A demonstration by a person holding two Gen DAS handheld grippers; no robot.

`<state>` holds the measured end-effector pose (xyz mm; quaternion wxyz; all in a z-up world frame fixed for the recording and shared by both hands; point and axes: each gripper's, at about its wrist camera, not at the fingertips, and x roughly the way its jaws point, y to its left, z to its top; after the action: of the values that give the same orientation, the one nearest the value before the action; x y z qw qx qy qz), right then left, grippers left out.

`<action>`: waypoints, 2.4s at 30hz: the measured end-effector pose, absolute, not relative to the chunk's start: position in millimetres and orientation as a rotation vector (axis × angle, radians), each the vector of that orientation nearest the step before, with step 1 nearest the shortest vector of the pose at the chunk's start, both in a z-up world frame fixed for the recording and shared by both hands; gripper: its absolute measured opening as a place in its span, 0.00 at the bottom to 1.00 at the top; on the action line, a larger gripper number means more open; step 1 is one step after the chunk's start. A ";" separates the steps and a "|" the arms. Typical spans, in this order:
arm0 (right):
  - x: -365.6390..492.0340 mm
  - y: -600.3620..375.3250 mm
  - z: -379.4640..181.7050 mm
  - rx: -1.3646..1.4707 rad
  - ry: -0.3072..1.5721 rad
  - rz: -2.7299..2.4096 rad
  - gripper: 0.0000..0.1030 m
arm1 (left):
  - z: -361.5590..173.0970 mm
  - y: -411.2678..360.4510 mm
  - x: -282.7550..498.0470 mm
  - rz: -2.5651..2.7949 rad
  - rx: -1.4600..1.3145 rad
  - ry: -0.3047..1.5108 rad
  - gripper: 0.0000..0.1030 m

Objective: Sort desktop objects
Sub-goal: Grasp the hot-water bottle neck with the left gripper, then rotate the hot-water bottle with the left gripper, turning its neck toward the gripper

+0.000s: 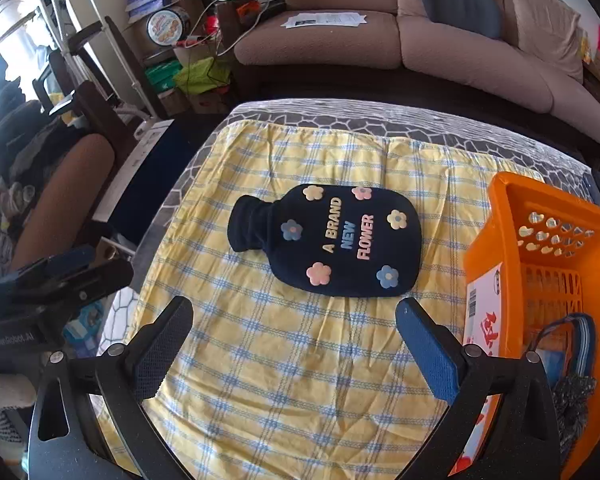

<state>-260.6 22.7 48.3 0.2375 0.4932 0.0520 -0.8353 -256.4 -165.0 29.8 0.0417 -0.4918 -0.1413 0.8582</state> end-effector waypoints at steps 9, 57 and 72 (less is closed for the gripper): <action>-277.7 10.5 11.7 1.382 0.224 -2.264 1.00 | 4.3 -148.7 -295.0 2.610 -1.557 -0.395 1.00; -293.6 12.2 -30.3 1.438 0.103 -2.184 1.00 | -10.1 -122.9 -291.3 2.372 -1.498 -0.525 0.11; -232.3 38.1 -28.1 1.474 0.035 -2.068 1.00 | 11.4 -116.3 -234.8 2.475 -1.425 -0.394 0.63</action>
<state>-232.3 38.1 -28.1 0.2963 0.5542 0.0132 -0.7778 -234.8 -116.3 11.4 0.1290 -0.4902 -0.1355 0.8513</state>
